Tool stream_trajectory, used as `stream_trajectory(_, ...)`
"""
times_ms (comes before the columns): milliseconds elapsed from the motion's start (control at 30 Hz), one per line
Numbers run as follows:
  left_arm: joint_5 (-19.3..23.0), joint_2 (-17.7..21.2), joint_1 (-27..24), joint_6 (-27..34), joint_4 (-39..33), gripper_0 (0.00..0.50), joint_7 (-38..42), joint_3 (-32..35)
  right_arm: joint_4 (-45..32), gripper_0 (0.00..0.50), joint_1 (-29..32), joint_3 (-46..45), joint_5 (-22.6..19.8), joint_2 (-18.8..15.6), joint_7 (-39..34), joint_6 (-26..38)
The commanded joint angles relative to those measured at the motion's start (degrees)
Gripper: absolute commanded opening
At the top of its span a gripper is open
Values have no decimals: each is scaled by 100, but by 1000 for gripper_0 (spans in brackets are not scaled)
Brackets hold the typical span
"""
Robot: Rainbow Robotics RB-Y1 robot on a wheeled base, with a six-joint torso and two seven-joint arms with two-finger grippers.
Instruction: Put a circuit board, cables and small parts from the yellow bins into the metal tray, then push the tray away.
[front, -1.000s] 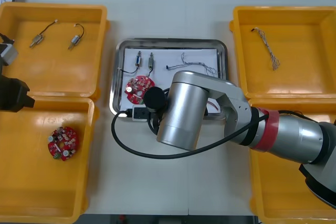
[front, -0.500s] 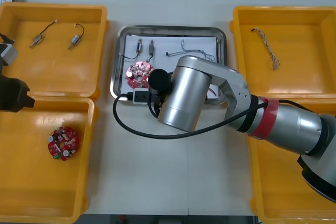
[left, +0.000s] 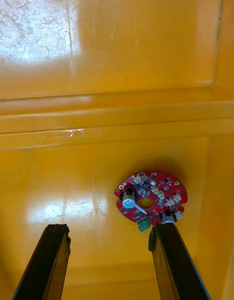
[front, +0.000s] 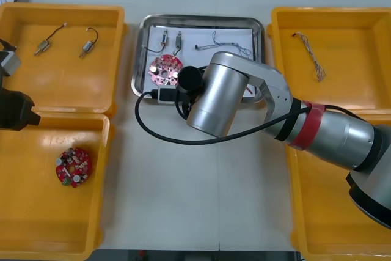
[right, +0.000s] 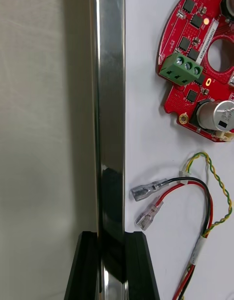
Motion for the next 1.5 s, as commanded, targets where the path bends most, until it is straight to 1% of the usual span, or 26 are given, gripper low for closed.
stream_trajectory(33, -33, 259, 87, 49, -146, 500, -520, 194, 82, 0, -385, -226, 135, 118, 220, -253)
stream_trajectory(200, -33, 259, 87, 49, -146, 500, -520, 194, 363, 0, -587, -235, 144, 118, 273, -500)
stream_trajectory(267, -33, 259, 87, 49, -146, 500, -520, 194, 522, 0, -667, -235, 144, 118, 299, -693)
stream_trajectory(533, -33, 259, 87, 49, -146, 500, -520, 194, 900, 0, -825, -235, 144, 127, 317, -1229)
stream_trajectory(1033, -33, 259, 87, 49, -146, 500, -520, 194, 1330, 0, -895, -235, 592, 127, 387, -2126)
stream_trajectory(1200, -33, 259, 87, 49, -146, 500, -520, 194, 1515, 0, -930, -235, 645, 127, 387, -2416)
stream_trajectory(1367, -33, 259, 87, 49, -146, 500, -520, 194, 1585, 0, -921, -235, 654, 127, 387, -2530)
stream_trajectory(1433, -33, 259, 87, 49, -146, 500, -520, 194, 1585, 14, -921, -235, 654, 127, 396, -2530)
stream_trajectory(1500, -33, 259, 87, 49, -146, 500, -520, 194, 1585, 70, -921, -226, 645, 127, 396, -2512)
